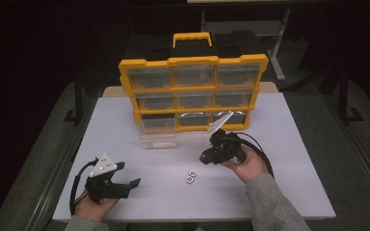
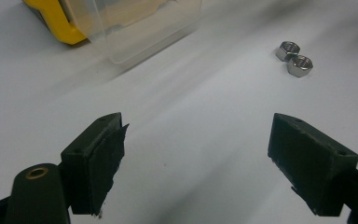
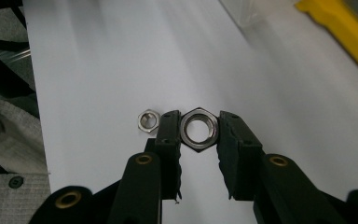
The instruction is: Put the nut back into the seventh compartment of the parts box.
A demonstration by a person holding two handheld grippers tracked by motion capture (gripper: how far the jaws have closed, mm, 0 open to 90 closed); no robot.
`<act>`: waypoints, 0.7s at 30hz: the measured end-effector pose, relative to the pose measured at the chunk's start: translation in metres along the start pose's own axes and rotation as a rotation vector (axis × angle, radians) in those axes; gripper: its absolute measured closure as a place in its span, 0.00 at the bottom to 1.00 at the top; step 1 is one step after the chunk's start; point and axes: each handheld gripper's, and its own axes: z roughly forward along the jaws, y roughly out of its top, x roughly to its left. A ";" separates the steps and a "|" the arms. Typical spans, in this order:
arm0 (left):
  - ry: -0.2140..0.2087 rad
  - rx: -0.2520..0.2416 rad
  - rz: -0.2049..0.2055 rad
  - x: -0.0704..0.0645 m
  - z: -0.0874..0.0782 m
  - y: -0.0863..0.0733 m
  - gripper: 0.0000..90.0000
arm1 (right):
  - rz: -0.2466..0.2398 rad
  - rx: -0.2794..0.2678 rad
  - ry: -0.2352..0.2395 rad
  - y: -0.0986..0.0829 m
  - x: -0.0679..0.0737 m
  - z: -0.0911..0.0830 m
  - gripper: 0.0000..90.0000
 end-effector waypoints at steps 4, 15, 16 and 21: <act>0.001 0.000 0.003 0.000 0.000 0.000 0.20 | -0.008 -0.006 -0.001 0.013 -0.005 -0.008 0.77; -0.001 0.003 0.003 0.000 0.000 0.000 0.20 | -0.052 -0.026 -0.008 0.056 -0.014 -0.020 0.77; 0.001 0.002 0.012 0.001 -0.001 0.000 0.20 | -0.061 -0.024 -0.009 0.059 -0.014 -0.020 0.77; 0.000 0.002 0.006 0.000 0.000 0.000 0.20 | -0.078 -0.015 -0.015 0.082 -0.012 -0.020 0.77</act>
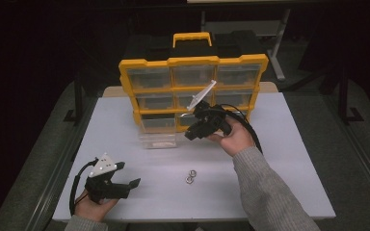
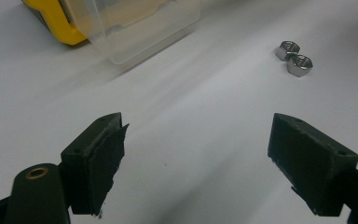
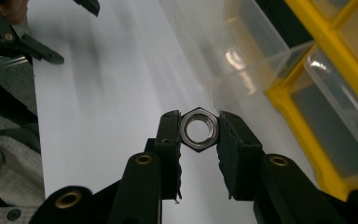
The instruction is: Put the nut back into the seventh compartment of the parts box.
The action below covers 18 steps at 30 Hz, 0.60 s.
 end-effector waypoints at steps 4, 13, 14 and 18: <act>0.000 0.003 0.009 0.000 -0.001 0.000 0.20 | -0.026 0.018 -0.006 0.019 -0.001 0.003 0.77; -0.003 0.004 0.017 0.000 0.000 0.000 0.20 | -0.046 0.038 -0.007 0.052 -0.003 0.018 0.77; -0.004 0.002 0.013 -0.001 0.000 0.000 0.20 | -0.041 0.040 -0.006 0.055 -0.003 0.020 0.77; -0.007 0.001 0.011 -0.001 0.000 0.000 0.20 | -0.053 0.057 -0.005 0.064 -0.005 0.032 0.77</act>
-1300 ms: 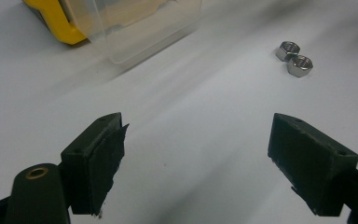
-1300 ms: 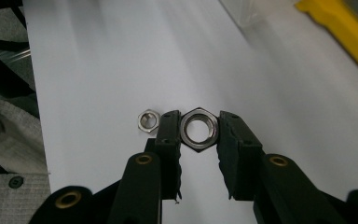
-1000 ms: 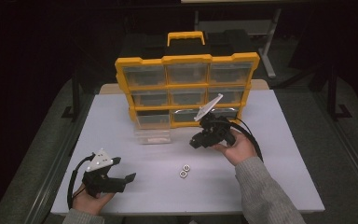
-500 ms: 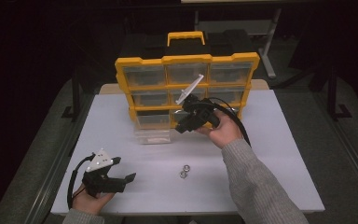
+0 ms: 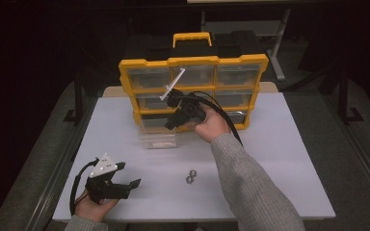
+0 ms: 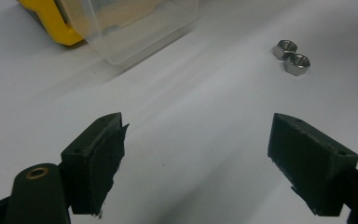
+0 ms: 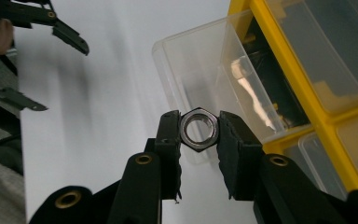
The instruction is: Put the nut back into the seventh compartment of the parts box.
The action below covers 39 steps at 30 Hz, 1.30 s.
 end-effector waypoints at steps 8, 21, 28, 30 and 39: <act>0.001 0.006 0.000 0.001 -0.001 0.000 0.20 | 0.018 0.029 0.002 0.009 -0.005 0.028 0.77; -0.004 0.000 -0.003 0.000 0.000 0.000 0.20 | 0.078 0.070 -0.006 0.008 -0.020 0.059 0.77; -0.003 0.000 0.000 0.002 -0.001 0.000 0.20 | 0.067 0.061 -0.017 0.005 -0.020 0.067 0.76; -0.003 -0.003 -0.001 0.002 -0.001 0.000 0.20 | 0.058 0.059 -0.029 0.004 -0.019 0.069 0.74; -0.003 -0.008 -0.012 0.001 -0.002 -0.001 0.20 | 0.076 -0.010 -0.010 -0.004 -0.018 0.047 0.72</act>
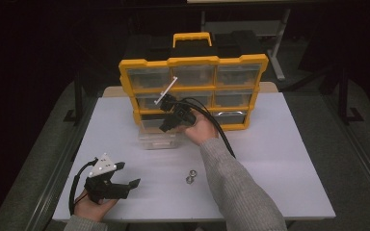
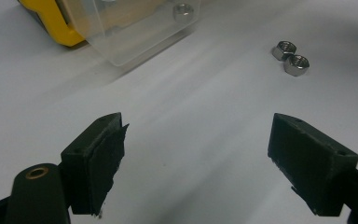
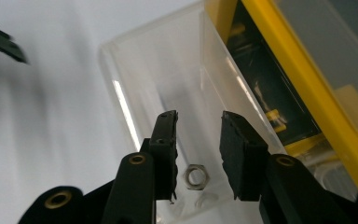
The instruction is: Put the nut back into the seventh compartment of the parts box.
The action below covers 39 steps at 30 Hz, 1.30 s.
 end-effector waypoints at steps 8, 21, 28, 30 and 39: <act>-0.002 0.011 0.012 -0.001 0.001 0.000 0.20 | -0.026 -0.040 -0.010 -0.023 0.015 -0.037 0.69; 0.004 0.016 0.025 0.000 0.001 0.001 0.20 | -0.023 -0.054 0.018 -0.084 0.034 -0.044 0.65; 0.007 0.010 0.018 0.000 0.001 0.001 0.20 | -0.014 -0.041 0.037 -0.113 0.042 -0.034 0.63; 0.007 0.012 0.019 0.000 0.001 0.001 0.20 | -0.012 -0.032 0.038 -0.120 0.046 -0.030 0.62; 0.009 0.012 0.017 -0.001 0.001 0.000 0.20 | -0.016 -0.015 0.067 -0.144 0.064 -0.015 0.61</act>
